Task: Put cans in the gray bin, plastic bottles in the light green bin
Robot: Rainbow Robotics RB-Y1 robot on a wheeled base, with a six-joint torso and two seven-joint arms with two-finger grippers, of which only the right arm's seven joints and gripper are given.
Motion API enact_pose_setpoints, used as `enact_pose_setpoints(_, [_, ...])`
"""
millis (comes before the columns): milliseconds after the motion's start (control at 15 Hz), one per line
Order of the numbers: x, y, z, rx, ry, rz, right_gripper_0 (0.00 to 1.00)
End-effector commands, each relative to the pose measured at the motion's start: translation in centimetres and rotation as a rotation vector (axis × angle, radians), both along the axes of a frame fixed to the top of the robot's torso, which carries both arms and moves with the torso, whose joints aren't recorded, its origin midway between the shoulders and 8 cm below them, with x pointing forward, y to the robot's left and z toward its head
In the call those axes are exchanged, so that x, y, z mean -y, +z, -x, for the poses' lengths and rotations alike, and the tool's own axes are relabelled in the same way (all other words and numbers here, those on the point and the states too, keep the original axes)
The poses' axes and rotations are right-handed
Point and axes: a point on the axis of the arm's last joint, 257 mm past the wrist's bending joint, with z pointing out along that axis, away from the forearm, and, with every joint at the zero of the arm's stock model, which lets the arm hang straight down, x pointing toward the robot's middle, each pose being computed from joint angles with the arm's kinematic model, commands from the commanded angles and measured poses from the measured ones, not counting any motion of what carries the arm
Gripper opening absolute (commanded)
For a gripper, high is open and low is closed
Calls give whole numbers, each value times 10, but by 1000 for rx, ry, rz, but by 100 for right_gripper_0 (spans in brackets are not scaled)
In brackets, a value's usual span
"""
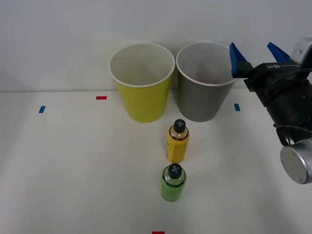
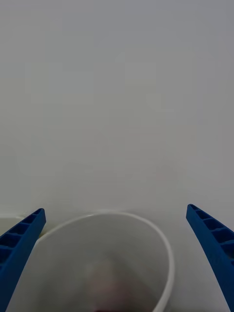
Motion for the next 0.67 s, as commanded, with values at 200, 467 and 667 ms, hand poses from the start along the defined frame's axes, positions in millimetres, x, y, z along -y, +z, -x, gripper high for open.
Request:
enact_pose_setpoints(200, [19, -42, 70, -44, -82, 67, 100])
enact_pose_setpoints(467, [34, -99, 108, -124, -124, 119, 100])
enact_pose_setpoints(667, [43, -131, 134, -197, -133, 92, 100])
